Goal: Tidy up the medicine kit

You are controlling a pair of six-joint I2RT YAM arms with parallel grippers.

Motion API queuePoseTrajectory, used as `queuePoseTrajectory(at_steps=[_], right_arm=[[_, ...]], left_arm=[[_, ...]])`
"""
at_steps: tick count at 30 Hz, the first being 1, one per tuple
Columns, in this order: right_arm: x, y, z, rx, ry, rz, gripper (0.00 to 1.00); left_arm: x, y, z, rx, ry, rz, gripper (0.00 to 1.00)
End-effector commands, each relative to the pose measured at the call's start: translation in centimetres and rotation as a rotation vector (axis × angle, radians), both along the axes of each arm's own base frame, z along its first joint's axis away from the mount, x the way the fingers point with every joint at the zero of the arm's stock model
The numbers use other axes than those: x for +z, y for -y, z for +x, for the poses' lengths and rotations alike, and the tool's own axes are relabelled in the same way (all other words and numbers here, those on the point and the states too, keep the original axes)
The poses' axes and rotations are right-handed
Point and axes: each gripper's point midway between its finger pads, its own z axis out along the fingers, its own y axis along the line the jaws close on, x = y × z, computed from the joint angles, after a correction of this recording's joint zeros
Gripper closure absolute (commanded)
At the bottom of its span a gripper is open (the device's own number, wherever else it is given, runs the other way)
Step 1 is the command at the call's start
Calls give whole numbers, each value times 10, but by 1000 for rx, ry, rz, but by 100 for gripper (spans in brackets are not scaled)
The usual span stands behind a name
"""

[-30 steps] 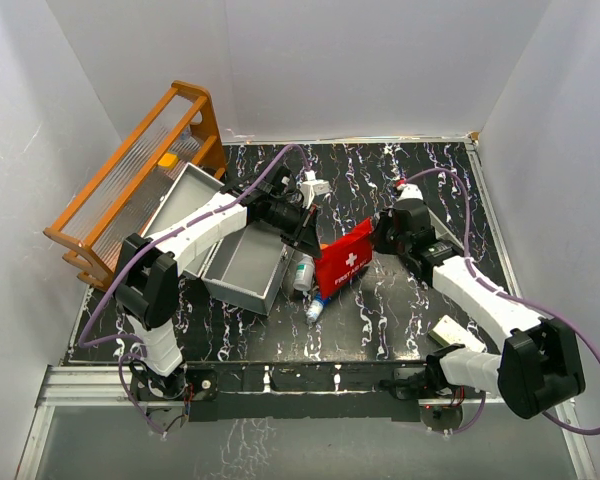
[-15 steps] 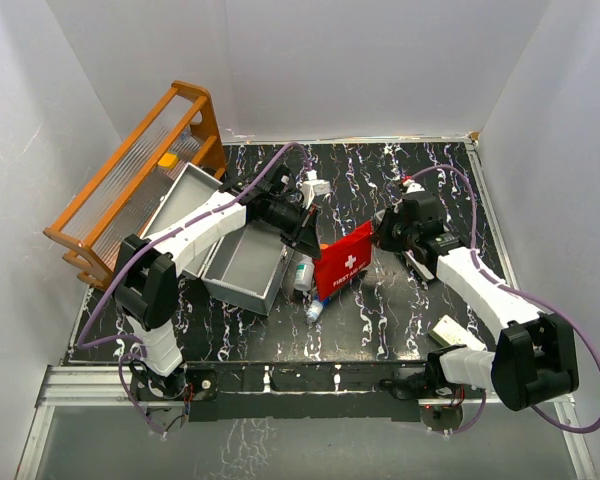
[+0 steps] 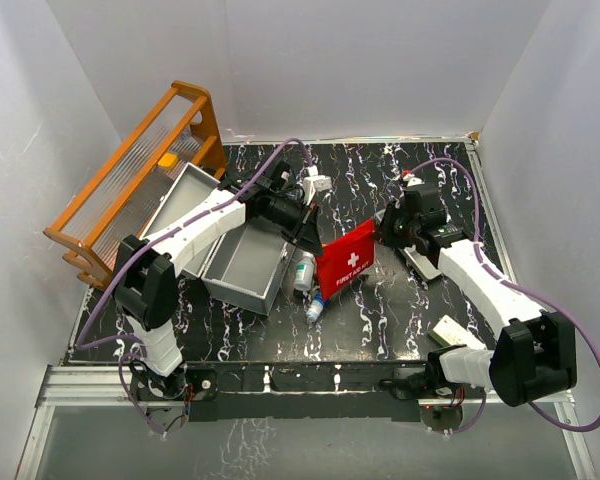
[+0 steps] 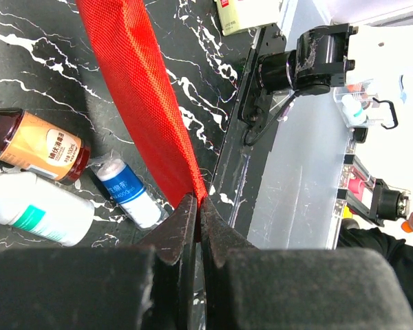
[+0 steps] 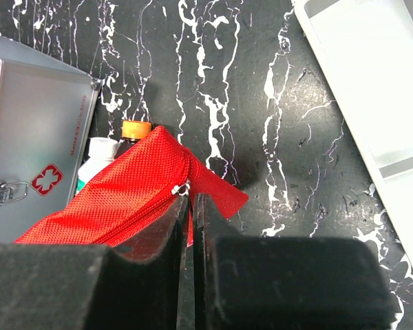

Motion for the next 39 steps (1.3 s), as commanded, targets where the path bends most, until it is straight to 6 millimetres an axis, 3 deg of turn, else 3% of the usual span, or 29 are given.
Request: queuePoseTrajectory(at_steps=[1, 3, 7, 9, 12, 19, 24, 27, 31, 33, 36, 39], right_arm=[[17, 21, 12, -31, 86, -91, 95], [22, 18, 11, -11, 97, -86, 87], [54, 3, 6, 47, 162, -4, 59], [71, -2, 2, 48, 199, 49, 52], [80, -2, -5, -13, 207, 115, 43], [101, -12, -25, -169, 231, 439, 31], [136, -26, -34, -243, 250, 800, 23], [151, -29, -36, -240, 260, 886, 21], [167, -31, -33, -159, 342, 800, 20], [179, -38, -35, -5, 452, 670, 22], [172, -30, -30, 93, 561, 381, 23], [187, -27, -34, 192, 669, 224, 23]], left_arm=[[44, -3, -15, -43, 32, -89, 100], [46, -3, -15, -41, 34, -92, 100], [62, 6, -5, -13, 39, -120, 100], [74, 11, 3, 19, 53, -142, 100], [89, 18, 14, 78, 75, -169, 100], [121, 17, 29, 210, 64, -235, 100], [162, 14, 45, 348, 60, -345, 100], [192, 11, 54, 428, 63, -424, 100], [211, 2, 66, 545, 26, -458, 100], [206, -9, 79, 643, 11, -429, 100], [193, -27, 94, 752, -50, -397, 100], [183, -40, 99, 815, -114, -389, 100]])
